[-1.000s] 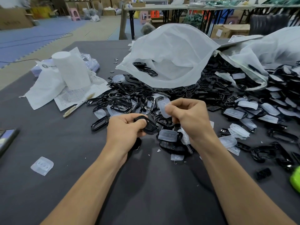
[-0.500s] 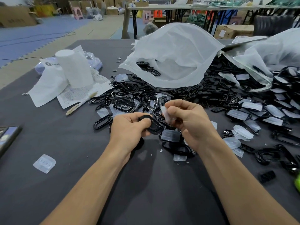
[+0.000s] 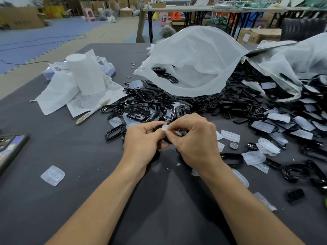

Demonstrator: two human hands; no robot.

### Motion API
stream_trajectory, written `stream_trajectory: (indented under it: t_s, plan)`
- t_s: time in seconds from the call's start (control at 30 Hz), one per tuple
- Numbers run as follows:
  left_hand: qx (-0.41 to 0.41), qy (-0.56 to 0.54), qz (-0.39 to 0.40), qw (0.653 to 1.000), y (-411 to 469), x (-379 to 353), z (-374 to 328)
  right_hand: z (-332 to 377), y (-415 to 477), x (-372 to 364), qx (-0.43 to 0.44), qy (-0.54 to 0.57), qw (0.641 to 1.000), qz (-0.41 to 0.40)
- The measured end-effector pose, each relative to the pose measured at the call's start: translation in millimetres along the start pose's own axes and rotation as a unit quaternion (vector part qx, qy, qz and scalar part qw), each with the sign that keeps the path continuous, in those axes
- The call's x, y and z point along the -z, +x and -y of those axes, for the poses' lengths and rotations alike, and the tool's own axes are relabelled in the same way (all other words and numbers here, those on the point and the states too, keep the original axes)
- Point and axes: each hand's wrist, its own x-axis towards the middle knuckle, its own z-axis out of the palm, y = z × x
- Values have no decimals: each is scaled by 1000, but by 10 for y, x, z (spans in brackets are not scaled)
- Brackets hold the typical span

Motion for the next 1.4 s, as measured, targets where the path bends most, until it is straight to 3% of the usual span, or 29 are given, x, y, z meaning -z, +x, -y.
stream_trajectory:
  t_s: [0.17, 0.27, 0.5, 0.77, 0.93, 1.17, 1.27, 1.4]
  plan:
    - [18, -63, 6, 998, 21, 41, -32, -16, 52, -2, -122, 137, 982, 50]
    - [17, -89, 35, 995, 11, 19, -35, -4, 51, 19, -159, 143, 976, 31]
    - [52, -149, 87, 984, 1, 18, -107, -6, 59, 65, -159, 121, 980, 25]
    - [81, -152, 88, 981, 25, 40, -76, -17, 68, 39, -166, 124, 978, 37]
    - [93, -126, 74, 985, 43, 37, -62, -12, 130, 98, -251, 288, 921, 73]
    - [98, -96, 69, 988, 56, 19, -59, -126, 215, 262, -285, 432, 849, 107]
    - [94, -90, 83, 988, 43, 26, -68, -97, 184, 235, -235, 357, 892, 144]
    - [96, -103, 104, 985, 34, 29, -73, -92, 118, 130, -189, 168, 960, 118]
